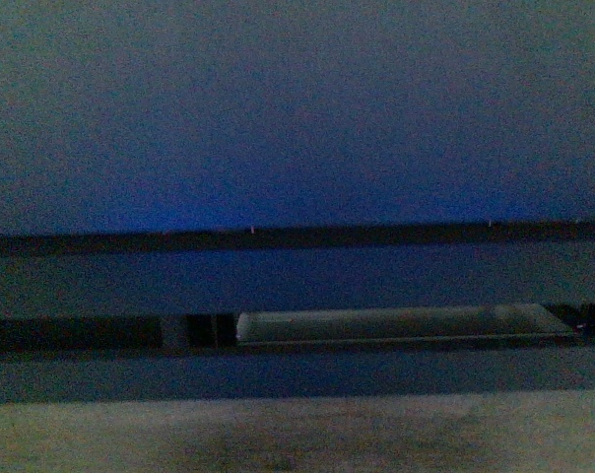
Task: Pick lemon from shelf
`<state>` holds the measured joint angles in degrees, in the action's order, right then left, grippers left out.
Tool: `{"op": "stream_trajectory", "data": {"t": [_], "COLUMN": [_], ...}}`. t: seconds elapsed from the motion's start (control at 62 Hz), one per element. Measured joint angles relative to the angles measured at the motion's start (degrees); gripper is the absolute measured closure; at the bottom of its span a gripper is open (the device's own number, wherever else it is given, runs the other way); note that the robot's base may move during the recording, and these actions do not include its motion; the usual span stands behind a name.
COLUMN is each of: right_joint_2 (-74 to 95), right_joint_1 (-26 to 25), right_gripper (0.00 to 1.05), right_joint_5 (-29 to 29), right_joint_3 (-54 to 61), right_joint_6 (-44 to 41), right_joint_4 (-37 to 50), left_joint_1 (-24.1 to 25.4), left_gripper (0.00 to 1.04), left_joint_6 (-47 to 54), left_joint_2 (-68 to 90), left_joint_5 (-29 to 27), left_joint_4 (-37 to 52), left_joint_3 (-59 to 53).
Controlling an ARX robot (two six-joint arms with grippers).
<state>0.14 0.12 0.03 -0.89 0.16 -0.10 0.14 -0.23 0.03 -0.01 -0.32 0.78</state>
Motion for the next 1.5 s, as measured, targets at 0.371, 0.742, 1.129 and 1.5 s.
{"op": "stream_trajectory", "data": {"t": [0.371,0.742,1.129,1.5], "right_joint_2": [0.0,0.0,0.0,0.0], "right_joint_1": [0.0,0.0,0.0,0.0], "right_gripper": [0.02,0.02,0.02,0.02], "right_joint_5": [0.0,-0.1,0.0,0.0], "right_joint_3": [0.0,0.0,0.0,0.0], "right_joint_6": [0.0,0.0,0.0,0.0], "right_joint_4": [0.0,0.0,0.0,0.0], "left_joint_1": [0.0,0.0,0.0,0.0], "left_gripper": [0.08,0.08,0.08,0.08], "left_joint_6": [0.0,0.0,0.0,0.0], "left_joint_2": [0.0,0.0,0.0,0.0], "left_joint_5": [0.0,0.0,0.0,0.0], "left_joint_4": [0.0,0.0,0.0,0.0], "left_joint_3": [0.0,0.0,0.0,0.0]}}
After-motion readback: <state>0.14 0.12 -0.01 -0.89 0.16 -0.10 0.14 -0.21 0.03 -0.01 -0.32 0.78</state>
